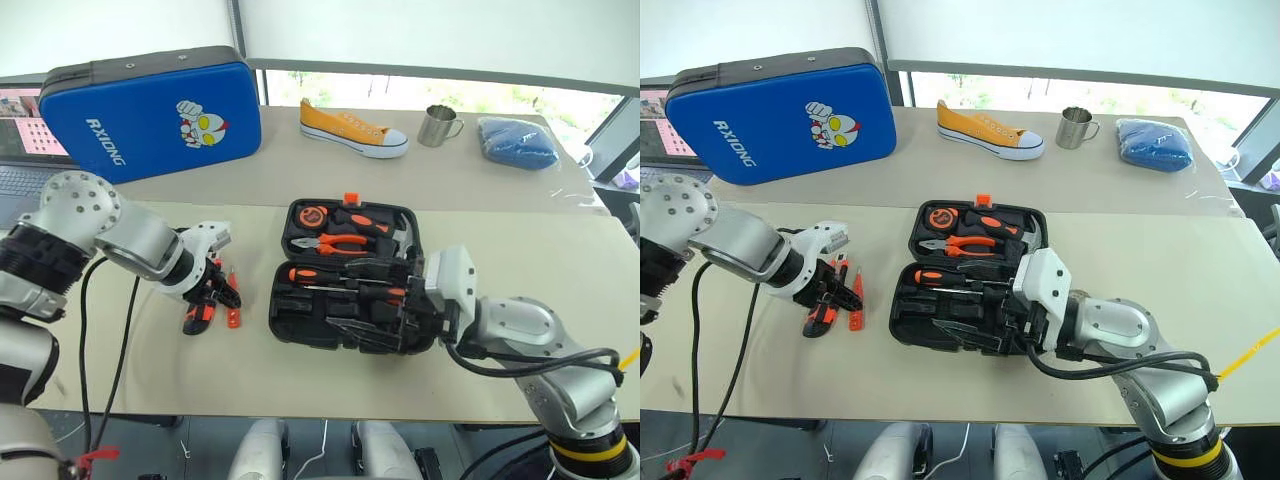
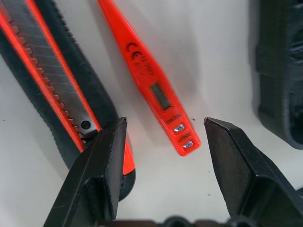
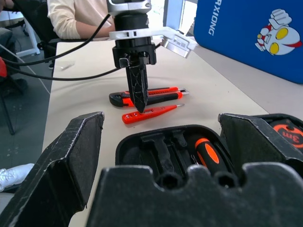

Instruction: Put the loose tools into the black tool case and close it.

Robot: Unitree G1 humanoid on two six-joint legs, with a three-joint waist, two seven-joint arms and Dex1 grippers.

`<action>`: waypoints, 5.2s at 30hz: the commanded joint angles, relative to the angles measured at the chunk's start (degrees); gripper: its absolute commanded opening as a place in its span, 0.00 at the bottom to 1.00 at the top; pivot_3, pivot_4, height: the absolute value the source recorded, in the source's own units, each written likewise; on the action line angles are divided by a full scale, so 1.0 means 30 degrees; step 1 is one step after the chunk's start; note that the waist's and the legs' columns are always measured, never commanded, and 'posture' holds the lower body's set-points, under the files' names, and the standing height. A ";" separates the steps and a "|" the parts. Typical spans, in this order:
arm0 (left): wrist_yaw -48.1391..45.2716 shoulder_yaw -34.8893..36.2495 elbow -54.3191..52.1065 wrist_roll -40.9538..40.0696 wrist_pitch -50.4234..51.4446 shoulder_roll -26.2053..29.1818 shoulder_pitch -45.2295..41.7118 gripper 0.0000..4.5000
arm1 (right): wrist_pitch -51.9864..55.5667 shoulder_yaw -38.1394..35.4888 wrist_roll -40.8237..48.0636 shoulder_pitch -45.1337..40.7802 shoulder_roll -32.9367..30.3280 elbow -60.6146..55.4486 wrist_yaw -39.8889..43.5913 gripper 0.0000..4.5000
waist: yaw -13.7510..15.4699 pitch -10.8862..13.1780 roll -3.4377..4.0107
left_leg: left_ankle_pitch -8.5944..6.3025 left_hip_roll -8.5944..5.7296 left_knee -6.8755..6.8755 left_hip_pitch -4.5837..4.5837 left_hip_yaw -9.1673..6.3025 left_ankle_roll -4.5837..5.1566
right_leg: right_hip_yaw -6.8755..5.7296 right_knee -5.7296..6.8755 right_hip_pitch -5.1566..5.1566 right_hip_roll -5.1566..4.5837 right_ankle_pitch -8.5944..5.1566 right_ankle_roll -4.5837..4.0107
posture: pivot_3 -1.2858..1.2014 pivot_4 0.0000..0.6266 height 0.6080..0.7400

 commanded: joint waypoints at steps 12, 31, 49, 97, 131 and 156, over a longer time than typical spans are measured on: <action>0.2368 0.0895 0.1992 -0.0168 -0.0211 -0.2159 0.0360 0.62 | -0.0210 -0.0572 0.0208 0.0383 -0.0374 -0.1264 -0.0686 1.00 | 0.0012 0.0000 -0.0003 | 0.0011 -0.0010 0.0006 0.0003 -0.0007 0.0000 | 0.0001 0.0001 0.0011 -0.0006 0.0000 0.0000 | 0.52 0.24 1.00; 0.4102 0.2475 0.5712 0.2110 0.1171 -0.5500 -0.0499 0.32 | -0.0069 -0.1094 0.1408 0.1267 -0.1531 -0.2310 -0.0268 1.00 | 0.0411 -0.0007 -0.0002 | 0.0080 -0.0139 0.0006 0.0027 -0.0056 0.0037 | -0.0056 0.0021 0.0082 -0.0118 -0.0009 0.0026 | 0.52 0.24 1.00; -0.1511 0.3077 0.2293 0.6793 0.1186 -0.3566 -0.3024 0.09 | 0.0475 -0.1939 0.2708 0.1261 -0.2767 -0.1894 0.0337 1.00 | 0.0201 0.0031 -0.0063 | 0.0082 -0.0132 -0.0011 0.0101 -0.0172 0.0034 | -0.0205 -0.0089 0.0265 -0.0123 -0.0012 0.0028 | 0.52 0.24 1.00; -3.8391 -0.3801 -0.3053 3.8081 -1.5721 -0.9052 -0.2162 0.09 | 0.0199 -0.4427 0.1076 0.5990 -0.3493 -0.3071 -0.1242 1.00 | 0.0281 0.0045 -0.0055 | -0.0018 -0.0084 0.0243 -0.0159 -0.0211 0.0226 | -0.0221 -0.0202 0.0253 -0.0051 -0.0024 0.0128 | 0.52 0.24 1.00; -3.9516 -0.2968 -0.0639 4.0377 -1.5498 -1.0653 -0.2151 0.45 | -0.0133 -0.3688 0.0759 0.5893 -0.2787 -0.2950 -0.1587 1.00 | 0.0098 -0.0022 0.0061 | -0.0022 -0.0068 0.0244 -0.0098 -0.0219 0.0233 | -0.0213 -0.0187 0.0312 -0.0021 -0.0020 0.0120 | 0.52 0.24 1.00; -3.5158 0.9184 -0.2966 3.0995 -2.4076 -1.0078 0.7379 0.02 | 0.0665 -0.5588 0.1837 0.6251 -0.3615 -0.2289 -0.0946 1.00 | 0.0326 -0.0022 0.0069 | -0.0020 -0.0037 0.0256 -0.0104 -0.0231 0.0229 | -0.0209 -0.0176 0.0309 -0.0036 -0.0009 0.0107 | 0.52 0.24 1.00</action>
